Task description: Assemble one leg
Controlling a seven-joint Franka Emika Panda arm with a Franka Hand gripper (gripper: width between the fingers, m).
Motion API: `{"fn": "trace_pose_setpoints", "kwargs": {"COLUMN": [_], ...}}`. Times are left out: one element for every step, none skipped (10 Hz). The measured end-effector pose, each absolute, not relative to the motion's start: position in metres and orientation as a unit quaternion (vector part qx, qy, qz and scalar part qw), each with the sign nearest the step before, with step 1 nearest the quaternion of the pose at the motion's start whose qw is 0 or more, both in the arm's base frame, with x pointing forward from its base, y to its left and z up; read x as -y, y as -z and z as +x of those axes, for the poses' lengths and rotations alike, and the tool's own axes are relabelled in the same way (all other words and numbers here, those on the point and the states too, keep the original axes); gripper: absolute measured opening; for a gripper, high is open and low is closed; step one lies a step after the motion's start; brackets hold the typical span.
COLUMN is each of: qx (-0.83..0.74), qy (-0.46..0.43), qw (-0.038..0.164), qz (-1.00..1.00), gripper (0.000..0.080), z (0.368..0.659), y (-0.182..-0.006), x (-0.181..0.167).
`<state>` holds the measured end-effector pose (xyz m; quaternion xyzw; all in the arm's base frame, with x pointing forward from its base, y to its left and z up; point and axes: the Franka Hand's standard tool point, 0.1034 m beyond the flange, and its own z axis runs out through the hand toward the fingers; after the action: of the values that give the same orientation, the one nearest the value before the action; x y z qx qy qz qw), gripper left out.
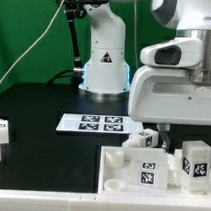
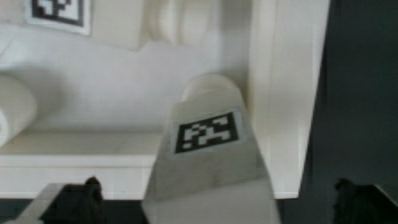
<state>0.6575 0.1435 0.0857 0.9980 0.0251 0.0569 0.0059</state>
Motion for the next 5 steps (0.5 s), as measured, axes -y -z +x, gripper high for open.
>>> {"fn": "trace_pose_setpoints", "kwargs": {"qx": [-0.026,-0.025,-0.024,-0.014,-0.014], "qy": [-0.056,-0.056,-0.056,-0.056,-0.056], "qw": [0.006,0.006,0.006,0.005,0.005], "qz": [0.998,0.998,0.998,0.998,0.998], "gripper": [0.0525,0.0387,0.0282,0.0282,0.0282], "z": [0.6573,0.6573,0.6573,0.6573,0.6573], "y": [-0.0851,-0.085,-0.085,-0.0849,-0.0849], "x": [-0.1434,-0.1434,-0.1434,-0.1434,-0.1433]}}
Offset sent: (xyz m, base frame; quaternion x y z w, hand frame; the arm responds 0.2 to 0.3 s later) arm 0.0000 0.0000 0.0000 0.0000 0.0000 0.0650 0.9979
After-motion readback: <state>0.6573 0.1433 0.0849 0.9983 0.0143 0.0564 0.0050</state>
